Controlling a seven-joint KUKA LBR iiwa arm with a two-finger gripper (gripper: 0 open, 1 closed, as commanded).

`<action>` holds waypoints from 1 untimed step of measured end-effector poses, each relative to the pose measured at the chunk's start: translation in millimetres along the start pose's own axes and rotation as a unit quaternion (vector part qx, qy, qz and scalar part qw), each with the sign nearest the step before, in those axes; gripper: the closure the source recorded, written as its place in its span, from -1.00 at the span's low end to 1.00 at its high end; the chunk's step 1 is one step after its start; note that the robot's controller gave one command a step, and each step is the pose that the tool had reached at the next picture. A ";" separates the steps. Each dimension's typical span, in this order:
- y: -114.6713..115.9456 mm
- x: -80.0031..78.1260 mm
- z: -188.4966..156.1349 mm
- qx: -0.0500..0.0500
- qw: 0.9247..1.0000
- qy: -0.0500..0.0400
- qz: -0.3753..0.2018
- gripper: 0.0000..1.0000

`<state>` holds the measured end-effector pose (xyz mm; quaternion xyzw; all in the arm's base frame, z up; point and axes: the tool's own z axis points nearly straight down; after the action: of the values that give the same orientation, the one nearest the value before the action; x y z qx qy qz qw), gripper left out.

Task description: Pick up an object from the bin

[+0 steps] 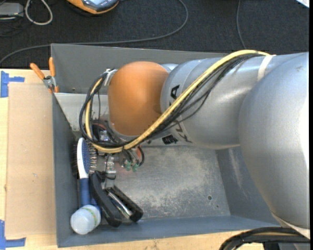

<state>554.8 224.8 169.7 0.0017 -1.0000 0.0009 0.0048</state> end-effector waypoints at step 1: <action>-1.5 -2.1 -4.9 -0.001 1.000 -0.004 0.003 -1.00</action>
Offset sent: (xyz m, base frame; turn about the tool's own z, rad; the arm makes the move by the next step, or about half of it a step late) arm -0.0233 -0.0271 -0.0997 0.1370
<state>557.0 223.3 174.7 -0.0014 -1.0000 0.0001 0.0011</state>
